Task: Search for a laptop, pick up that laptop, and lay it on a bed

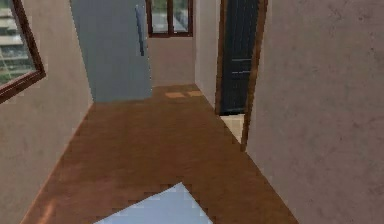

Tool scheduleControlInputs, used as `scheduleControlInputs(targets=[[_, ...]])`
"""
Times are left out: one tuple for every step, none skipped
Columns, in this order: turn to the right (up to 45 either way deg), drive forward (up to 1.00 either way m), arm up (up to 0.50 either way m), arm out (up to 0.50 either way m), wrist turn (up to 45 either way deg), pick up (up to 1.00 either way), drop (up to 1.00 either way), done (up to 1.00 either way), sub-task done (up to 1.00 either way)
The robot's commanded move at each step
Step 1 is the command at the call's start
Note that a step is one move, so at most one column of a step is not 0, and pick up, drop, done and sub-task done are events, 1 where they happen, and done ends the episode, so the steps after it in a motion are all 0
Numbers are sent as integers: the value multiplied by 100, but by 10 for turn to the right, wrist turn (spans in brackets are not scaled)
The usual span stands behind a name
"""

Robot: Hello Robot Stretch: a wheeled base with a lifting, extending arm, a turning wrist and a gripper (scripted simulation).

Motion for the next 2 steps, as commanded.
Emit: scheduleControlInputs(targets=[[0, 100, 0, 0, 0, 0, 0, 0, 0], [0, 95, 0, 0, 0, 0, 0, 0, 0]])
